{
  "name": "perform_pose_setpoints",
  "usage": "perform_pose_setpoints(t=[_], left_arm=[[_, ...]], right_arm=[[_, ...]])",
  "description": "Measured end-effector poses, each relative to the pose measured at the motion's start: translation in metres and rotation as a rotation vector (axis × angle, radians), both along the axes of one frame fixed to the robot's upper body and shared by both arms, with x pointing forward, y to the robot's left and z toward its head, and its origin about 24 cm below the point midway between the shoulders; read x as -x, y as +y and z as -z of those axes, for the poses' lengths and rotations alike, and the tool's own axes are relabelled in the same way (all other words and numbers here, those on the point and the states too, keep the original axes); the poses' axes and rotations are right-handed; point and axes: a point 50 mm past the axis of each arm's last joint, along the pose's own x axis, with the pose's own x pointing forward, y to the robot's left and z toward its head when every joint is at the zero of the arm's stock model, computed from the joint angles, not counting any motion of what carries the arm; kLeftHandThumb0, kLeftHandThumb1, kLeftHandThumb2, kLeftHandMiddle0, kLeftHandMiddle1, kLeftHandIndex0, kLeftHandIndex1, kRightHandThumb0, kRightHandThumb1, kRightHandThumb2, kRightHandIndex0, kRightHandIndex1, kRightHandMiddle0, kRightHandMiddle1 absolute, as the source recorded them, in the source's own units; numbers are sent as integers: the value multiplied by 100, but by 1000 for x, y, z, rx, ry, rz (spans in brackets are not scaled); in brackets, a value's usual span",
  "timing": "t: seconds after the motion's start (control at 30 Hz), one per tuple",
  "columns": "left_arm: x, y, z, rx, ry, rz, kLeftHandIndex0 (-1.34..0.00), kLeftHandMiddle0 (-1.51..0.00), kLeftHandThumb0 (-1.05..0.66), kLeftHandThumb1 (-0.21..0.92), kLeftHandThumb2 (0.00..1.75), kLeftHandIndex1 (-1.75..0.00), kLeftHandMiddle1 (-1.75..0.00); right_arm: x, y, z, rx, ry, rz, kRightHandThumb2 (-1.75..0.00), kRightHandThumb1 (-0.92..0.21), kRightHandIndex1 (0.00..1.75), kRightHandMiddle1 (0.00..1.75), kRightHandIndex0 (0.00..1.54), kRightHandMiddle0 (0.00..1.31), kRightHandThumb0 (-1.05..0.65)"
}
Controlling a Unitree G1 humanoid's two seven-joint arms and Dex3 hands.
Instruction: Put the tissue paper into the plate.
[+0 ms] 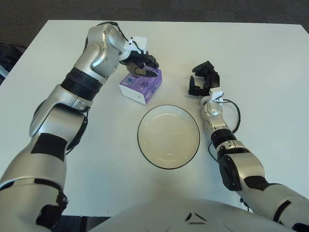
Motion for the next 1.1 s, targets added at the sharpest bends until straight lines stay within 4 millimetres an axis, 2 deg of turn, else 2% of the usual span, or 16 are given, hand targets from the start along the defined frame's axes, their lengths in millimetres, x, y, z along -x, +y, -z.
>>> perform_pose_setpoints(t=[0.2, 0.53, 0.83, 1.1], left_arm=[[-1, -2, 5, -72, -73, 31, 0, 0, -105, 92, 75, 0, 0], [-2, -4, 18, -332, -230, -6, 0, 0, -105, 92, 77, 0, 0], [-3, -9, 35, -558, -412, 55, 0, 0, -105, 92, 92, 0, 0], [7, -3, 43, -672, -591, 105, 0, 0, -105, 92, 88, 0, 0]], right_arm=[[0, -1, 0, 3, -1, 2, -137, -21, 175, 152, 71, 58, -1], [0, -2, 0, 5, -1, 3, -136, -22, 175, 151, 70, 58, -1], [0, -2, 0, 6, -1, 1, -135, -23, 175, 152, 70, 57, -1], [0, -2, 0, 8, -1, -5, -136, -23, 175, 152, 70, 57, -1]])
